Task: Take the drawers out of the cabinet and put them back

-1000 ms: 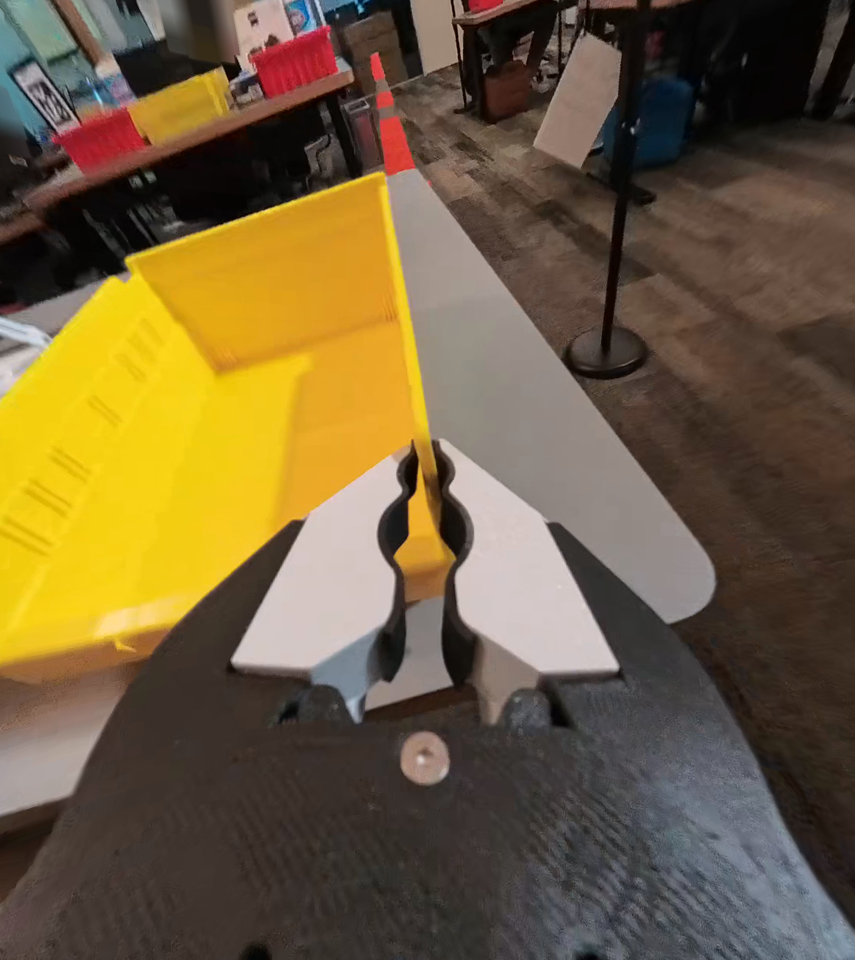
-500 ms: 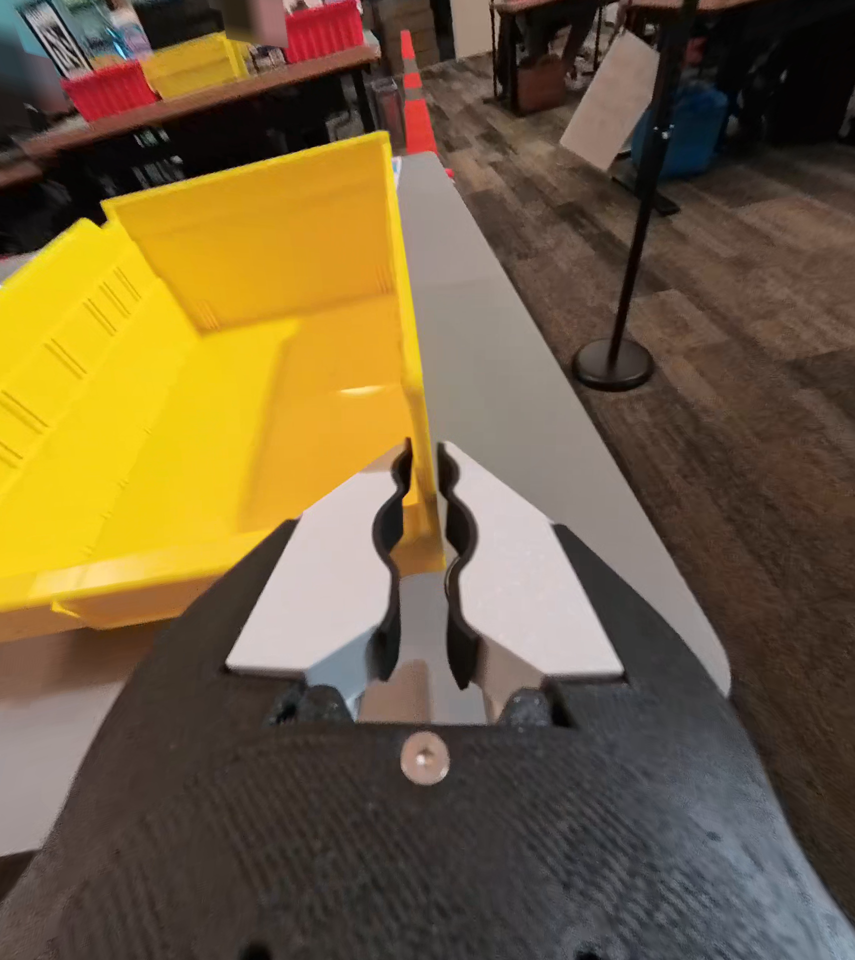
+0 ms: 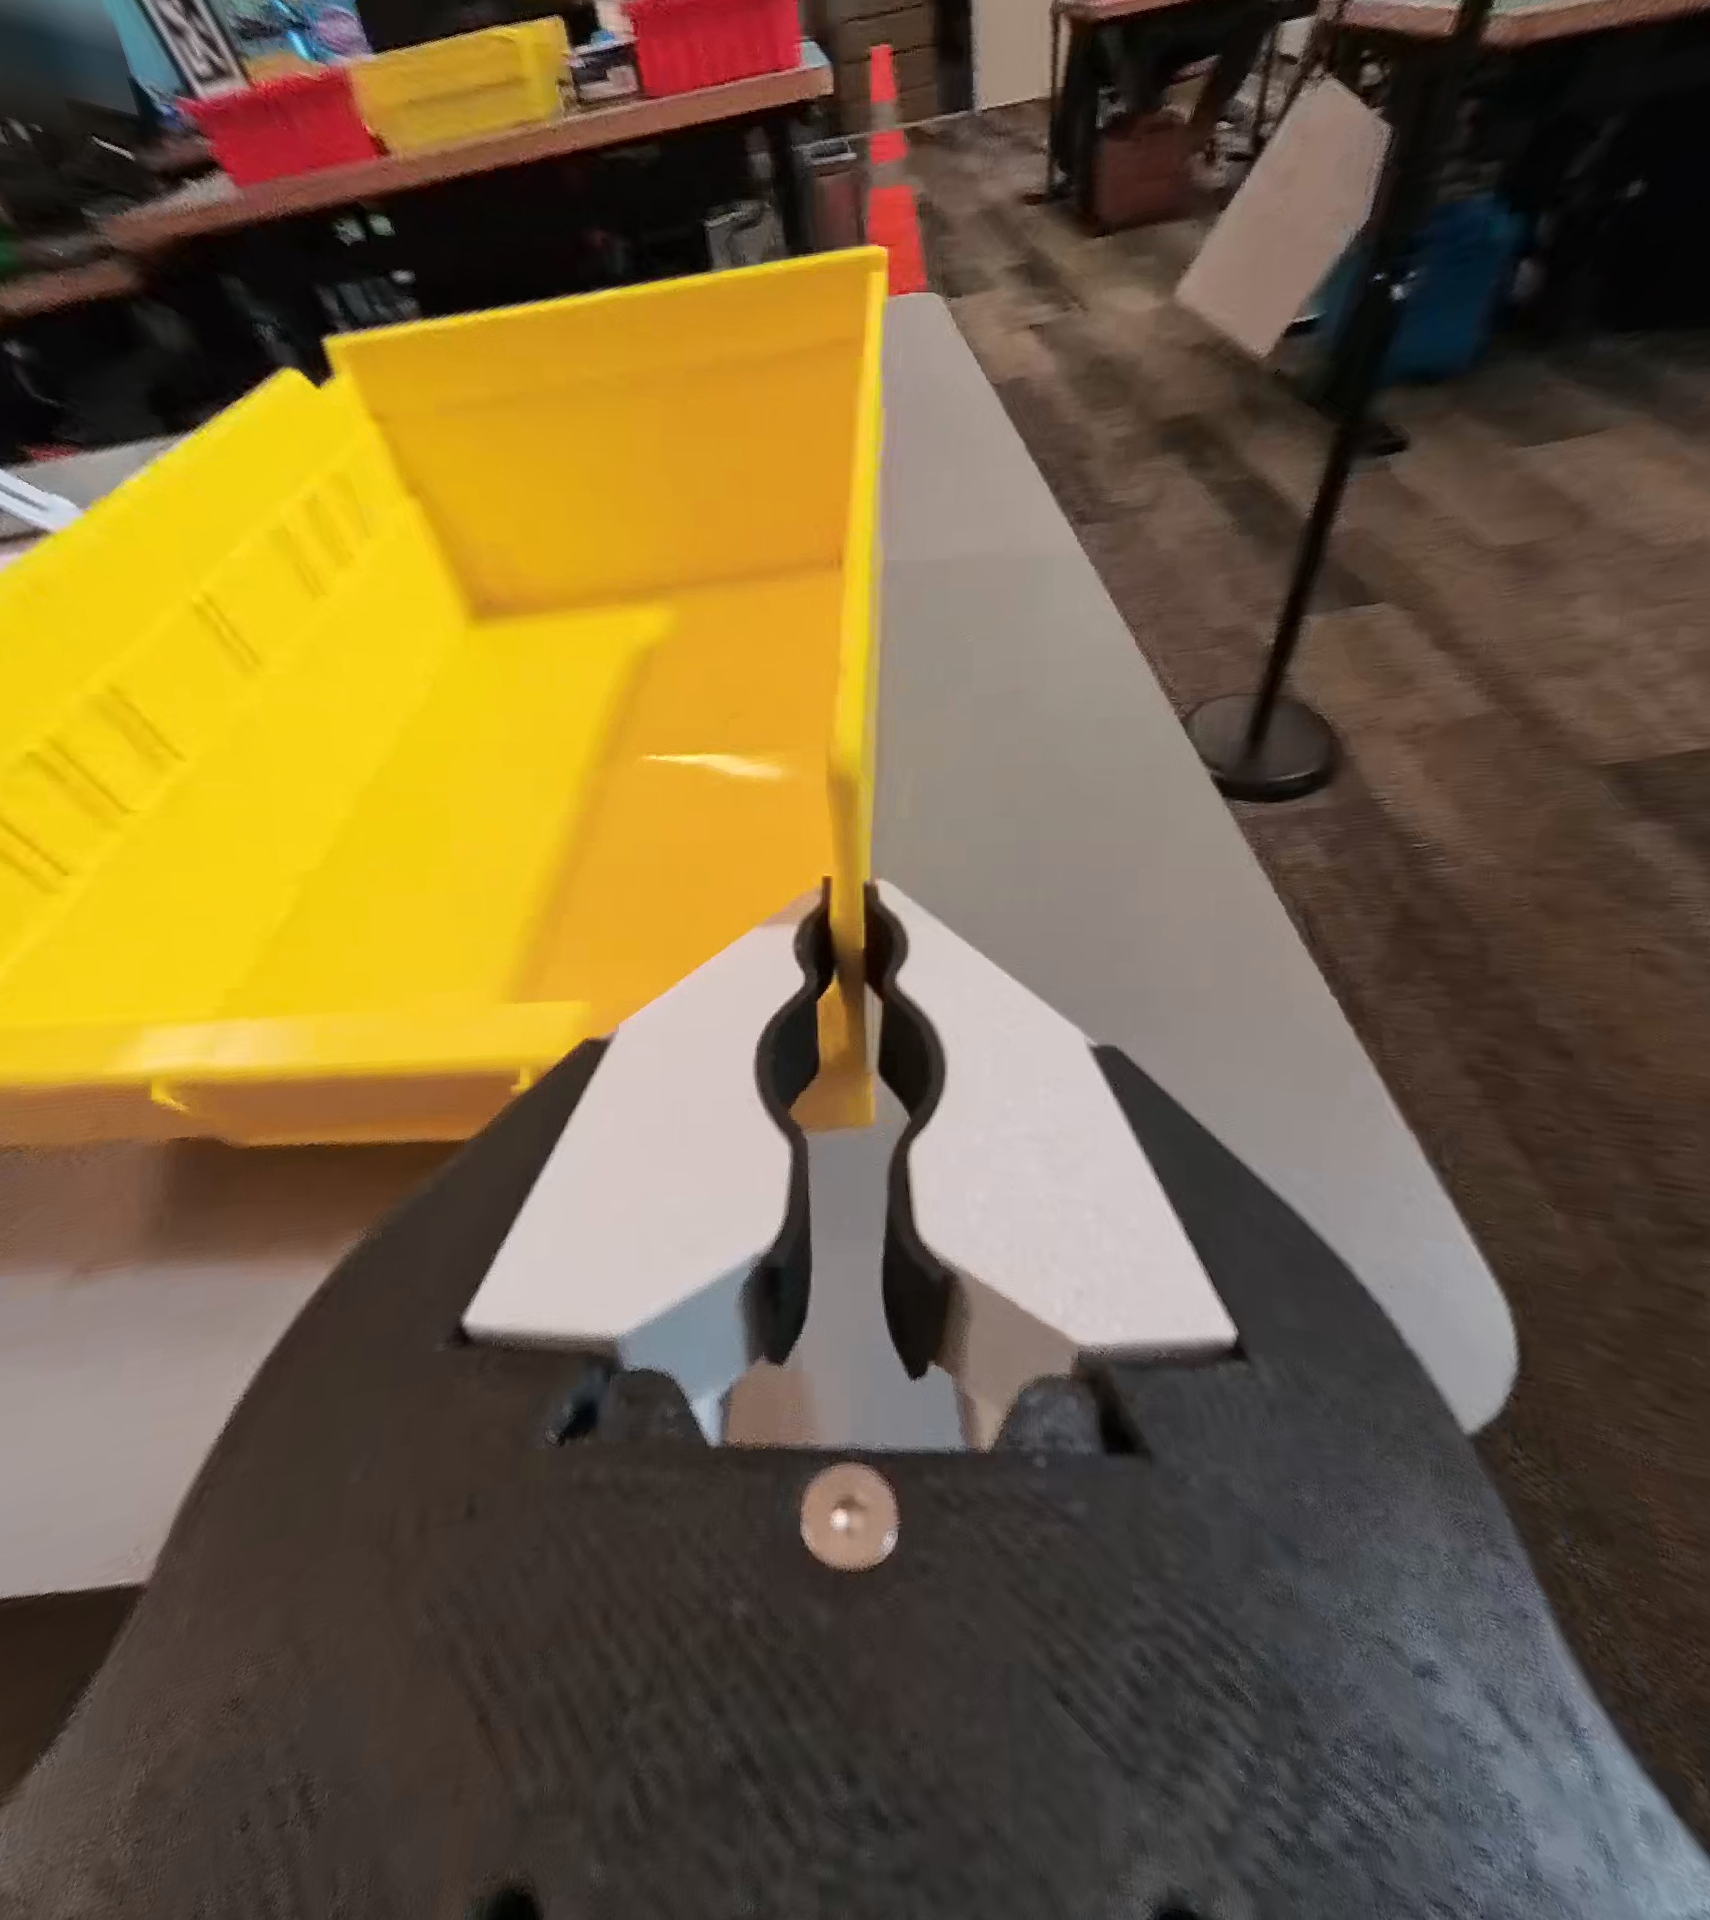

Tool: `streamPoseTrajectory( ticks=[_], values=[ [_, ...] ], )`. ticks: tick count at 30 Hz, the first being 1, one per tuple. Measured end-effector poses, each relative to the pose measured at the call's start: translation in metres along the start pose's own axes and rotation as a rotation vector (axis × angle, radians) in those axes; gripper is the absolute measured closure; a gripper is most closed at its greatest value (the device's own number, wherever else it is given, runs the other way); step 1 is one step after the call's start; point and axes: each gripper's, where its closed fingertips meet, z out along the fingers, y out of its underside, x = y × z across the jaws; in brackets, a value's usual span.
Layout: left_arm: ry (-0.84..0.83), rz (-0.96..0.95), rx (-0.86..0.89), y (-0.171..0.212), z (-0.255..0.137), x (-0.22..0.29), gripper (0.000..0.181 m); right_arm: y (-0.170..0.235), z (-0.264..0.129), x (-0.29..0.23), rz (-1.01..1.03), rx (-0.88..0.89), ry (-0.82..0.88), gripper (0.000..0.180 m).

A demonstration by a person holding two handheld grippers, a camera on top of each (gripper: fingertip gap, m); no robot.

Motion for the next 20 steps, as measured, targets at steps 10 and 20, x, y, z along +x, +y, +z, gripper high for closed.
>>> streamPoseTrajectory(
  ticks=[10, 20],
  values=[
    [0.124, -0.02, 0.04, 0.003, -0.01, 0.001, 0.174, 0.001, -0.002, -0.006, -0.029, 0.02, -0.072, 0.176],
    [-0.022, -0.064, 0.04, 0.006, -0.011, -0.028, 0.176, 0.0, 0.0, 0.003, -0.024, 0.02, 0.021, 0.178]
  ],
)
